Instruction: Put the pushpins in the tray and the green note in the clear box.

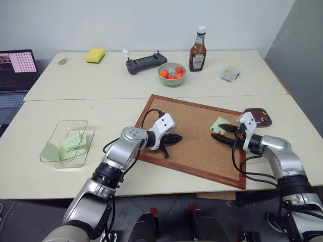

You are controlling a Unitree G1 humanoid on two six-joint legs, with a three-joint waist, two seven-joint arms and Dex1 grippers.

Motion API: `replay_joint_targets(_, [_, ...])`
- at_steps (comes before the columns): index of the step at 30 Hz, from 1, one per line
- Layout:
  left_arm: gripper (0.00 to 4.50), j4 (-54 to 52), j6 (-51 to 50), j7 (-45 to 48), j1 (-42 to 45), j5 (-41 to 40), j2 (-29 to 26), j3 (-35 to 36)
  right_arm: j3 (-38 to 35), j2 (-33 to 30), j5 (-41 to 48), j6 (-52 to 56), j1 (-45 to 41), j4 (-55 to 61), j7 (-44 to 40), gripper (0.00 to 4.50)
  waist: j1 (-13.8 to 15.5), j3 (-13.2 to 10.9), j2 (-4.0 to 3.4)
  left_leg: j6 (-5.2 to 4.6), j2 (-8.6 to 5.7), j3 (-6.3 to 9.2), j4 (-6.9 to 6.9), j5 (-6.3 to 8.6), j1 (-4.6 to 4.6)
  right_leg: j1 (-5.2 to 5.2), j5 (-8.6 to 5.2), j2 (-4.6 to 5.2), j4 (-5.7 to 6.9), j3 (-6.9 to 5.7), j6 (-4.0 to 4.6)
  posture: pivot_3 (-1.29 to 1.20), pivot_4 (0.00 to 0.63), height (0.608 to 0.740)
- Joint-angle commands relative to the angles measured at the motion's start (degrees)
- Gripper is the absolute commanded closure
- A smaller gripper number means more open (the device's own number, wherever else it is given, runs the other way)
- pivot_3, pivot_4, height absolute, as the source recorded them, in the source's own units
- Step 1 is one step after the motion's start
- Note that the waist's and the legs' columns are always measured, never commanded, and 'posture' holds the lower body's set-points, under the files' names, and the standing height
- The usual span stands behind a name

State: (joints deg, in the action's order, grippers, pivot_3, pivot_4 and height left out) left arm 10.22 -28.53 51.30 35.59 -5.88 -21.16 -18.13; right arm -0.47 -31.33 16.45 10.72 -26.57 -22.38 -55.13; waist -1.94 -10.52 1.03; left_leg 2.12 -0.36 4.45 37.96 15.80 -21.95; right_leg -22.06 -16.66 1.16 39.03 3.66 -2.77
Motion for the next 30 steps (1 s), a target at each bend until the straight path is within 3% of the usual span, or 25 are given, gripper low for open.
replay_joint_targets(1, [4.5, -0.9, -0.7, -0.2, -0.7, 0.6, -0.8, 0.1, -1.1, -1.0, -0.4, -1.6, -0.9, 0.7, -0.7, 2.37, 0.0, 0.0, 0.0, 0.0, 0.0, 0.0, 0.0, 0.0, 0.0, 0.0, 0.0, 0.0, 0.0, 0.0, 0.0, 0.0, 0.15, 0.74])
replay_joint_targets(14, [4.5, -0.1, -0.2, -0.3, 0.0, 0.6, 0.0, -0.3, -1.8, -1.5, -0.8, -3.0, -0.5, 0.7, -1.1, 4.49, 0.0, 0.0, 0.0, 0.0, -0.01, -0.01, 0.01, 0.0, 0.0, 0.0, 0.0, 0.0, 0.0, 0.01, 0.0, 0.0, 0.15, 0.74])
replay_joint_targets(30, [4.5, 0.5, 0.0, -0.8, 0.2, 1.2, 0.2, -0.6, -7.0, -1.3, 5.7, 5.2, -0.7, 8.7, 0.8, 4.49, 0.1, 0.0, 0.0, 0.0, -0.01, 0.0, 0.0, 0.0, -0.03, -0.01, 0.0, 0.01, 0.0, 0.0, 0.0, 0.0, 0.15, 0.74])
